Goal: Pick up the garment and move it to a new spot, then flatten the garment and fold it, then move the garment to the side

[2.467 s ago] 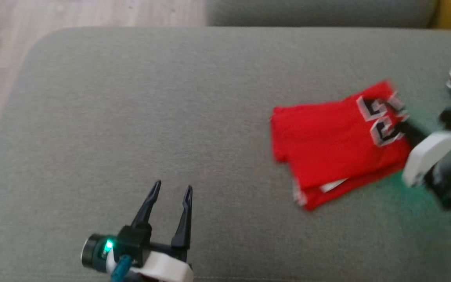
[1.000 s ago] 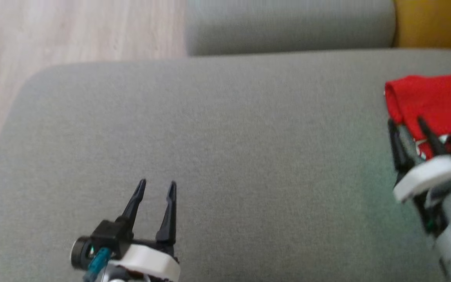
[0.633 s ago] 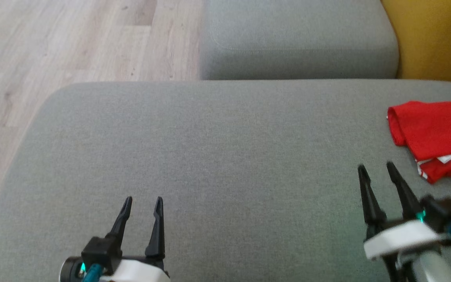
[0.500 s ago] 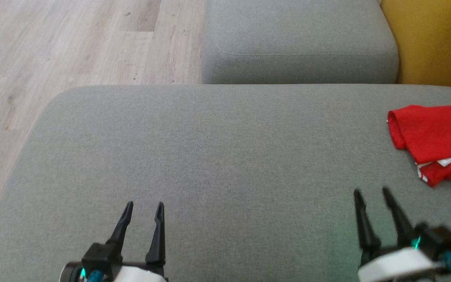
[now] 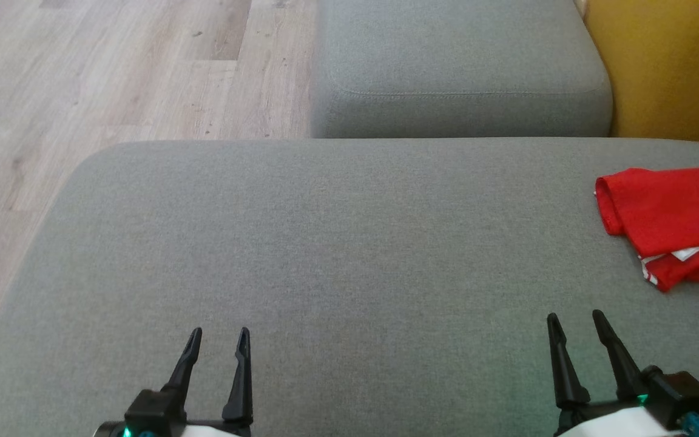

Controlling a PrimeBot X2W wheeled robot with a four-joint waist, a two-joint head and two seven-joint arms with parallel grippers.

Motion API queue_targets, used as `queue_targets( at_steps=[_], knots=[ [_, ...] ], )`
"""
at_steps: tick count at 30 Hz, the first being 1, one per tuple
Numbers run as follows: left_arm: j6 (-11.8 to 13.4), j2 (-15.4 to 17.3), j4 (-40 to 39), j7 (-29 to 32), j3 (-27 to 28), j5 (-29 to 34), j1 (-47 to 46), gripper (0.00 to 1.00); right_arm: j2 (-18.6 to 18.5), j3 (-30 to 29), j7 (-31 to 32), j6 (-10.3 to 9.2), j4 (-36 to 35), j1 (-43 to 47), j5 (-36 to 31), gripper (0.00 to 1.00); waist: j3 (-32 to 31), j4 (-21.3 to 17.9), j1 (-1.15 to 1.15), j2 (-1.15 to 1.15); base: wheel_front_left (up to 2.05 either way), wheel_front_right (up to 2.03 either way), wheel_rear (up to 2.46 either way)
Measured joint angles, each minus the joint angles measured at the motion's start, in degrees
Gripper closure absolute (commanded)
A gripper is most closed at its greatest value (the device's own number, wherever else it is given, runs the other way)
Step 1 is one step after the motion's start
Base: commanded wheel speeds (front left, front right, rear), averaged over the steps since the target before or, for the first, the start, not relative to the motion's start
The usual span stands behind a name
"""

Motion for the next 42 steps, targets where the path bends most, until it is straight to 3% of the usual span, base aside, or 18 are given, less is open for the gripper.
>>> queue_targets(
  at_steps=[8,9,14,42],
  knots=[
    [0.51,0.0,0.19,0.0,0.05,0.15,0.0,0.0,0.34,0.14,0.0,0.0,-0.01,0.0,0.0,0.0,-0.24,-0.23,0.0,0.0,0.0,0.0,0.0],
    [0.51,0.0,0.3,0.0,0.05,0.13,0.0,1.0,0.35,0.16,0.0,0.0,-0.02,0.0,0.0,1.0,-0.25,-0.24,0.0,0.0,0.0,0.0,0.0],
    [0.49,0.01,4.75,0.33,-0.21,-0.56,2.18,1.0,0.66,0.51,0.26,0.0,4.45,1.7,0.67,1.0,-0.16,-0.34,0.0,0.0,0.0,0.0,0.0],
    [-2.41,0.41,6.91,3.7,2.13,-19.64,-0.55,1.0,0.67,-1.48,4.22,0.0,4.74,-0.63,18.18,1.0,1.33,-1.38,0.01,0.0,0.0,0.0,0.0]
  ],
)
